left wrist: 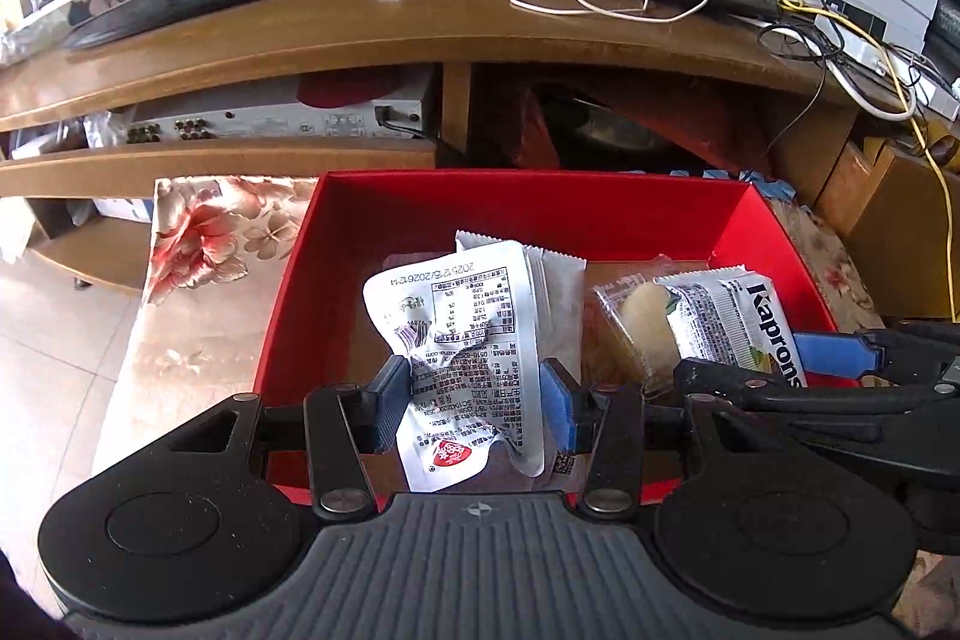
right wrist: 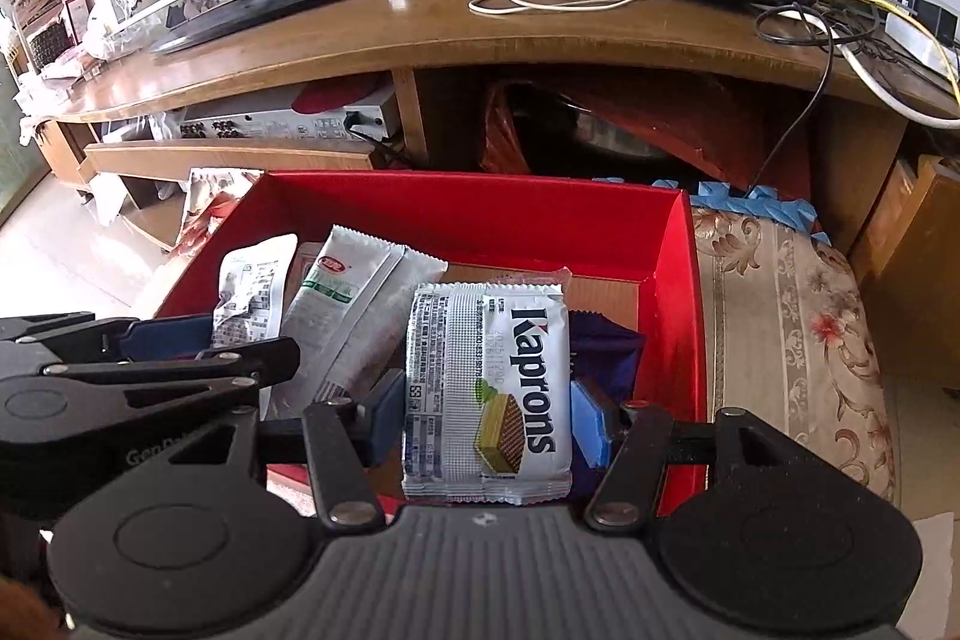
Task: Organize snacks
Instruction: 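Lower both packets into the red box and open both tools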
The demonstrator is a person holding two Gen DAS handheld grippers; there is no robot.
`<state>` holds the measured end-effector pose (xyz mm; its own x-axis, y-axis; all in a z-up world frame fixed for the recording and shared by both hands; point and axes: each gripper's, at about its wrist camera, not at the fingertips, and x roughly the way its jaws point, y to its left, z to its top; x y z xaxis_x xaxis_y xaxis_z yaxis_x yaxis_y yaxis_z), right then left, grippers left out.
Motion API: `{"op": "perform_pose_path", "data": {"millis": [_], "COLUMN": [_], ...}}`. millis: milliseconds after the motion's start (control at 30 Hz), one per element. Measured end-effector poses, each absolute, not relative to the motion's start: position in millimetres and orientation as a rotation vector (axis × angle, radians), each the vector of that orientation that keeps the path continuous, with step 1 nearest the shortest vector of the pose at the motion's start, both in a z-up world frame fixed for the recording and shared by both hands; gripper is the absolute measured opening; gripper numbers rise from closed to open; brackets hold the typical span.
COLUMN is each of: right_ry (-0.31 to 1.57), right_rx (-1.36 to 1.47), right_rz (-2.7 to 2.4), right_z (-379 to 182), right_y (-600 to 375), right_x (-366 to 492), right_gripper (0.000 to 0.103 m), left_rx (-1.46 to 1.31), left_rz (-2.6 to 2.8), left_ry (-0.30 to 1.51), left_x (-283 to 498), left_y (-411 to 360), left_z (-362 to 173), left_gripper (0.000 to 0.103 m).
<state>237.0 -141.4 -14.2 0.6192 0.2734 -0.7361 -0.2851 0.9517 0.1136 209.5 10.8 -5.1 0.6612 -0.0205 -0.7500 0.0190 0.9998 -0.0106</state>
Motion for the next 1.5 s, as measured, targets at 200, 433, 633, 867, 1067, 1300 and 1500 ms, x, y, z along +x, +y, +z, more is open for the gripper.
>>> {"op": "perform_pose_path", "data": {"millis": [200,433,633,867,1067,1300,1500], "right_ry": [0.853,0.858,0.862,0.862,0.845,0.835,0.834], "right_rx": [-0.029,-0.041,-0.044,-0.044,-0.05,-0.053,-0.05], "right_rz": [0.314,0.303,0.299,0.296,0.29,0.289,0.288], "right_z": [-20.1,-23.5,-24.5,-23.3,-19.6,-16.6,-16.3], "right_y": [-138.9,-137.5,-136.9,-138.3,-139.8,-139.9,-141.2], "right_x": [238.9,239.4,240.0,240.5,238.4,236.8,235.7], "right_gripper": [0.057,0.057,0.057,0.058,0.06,0.061,0.061], "left_rx": [0.007,0.018,0.021,0.036,0.024,0.022,0.028], "left_rz": [-0.016,-0.009,-0.007,0.014,0.017,0.02,0.021], "left_ry": [0.86,0.864,0.866,0.859,0.854,0.843,0.841], "left_x": [211.8,212.0,212.0,211.7,210.7,209.3,208.6], "left_y": [10.4,9.5,9.3,9.7,12.2,13.5,12.5], "left_z": [-10.7,-13.0,-13.7,-13.2,-11.1,-8.8,-8.4], "left_gripper": [0.054,0.054,0.055,0.062,0.066,0.068,0.069]}}
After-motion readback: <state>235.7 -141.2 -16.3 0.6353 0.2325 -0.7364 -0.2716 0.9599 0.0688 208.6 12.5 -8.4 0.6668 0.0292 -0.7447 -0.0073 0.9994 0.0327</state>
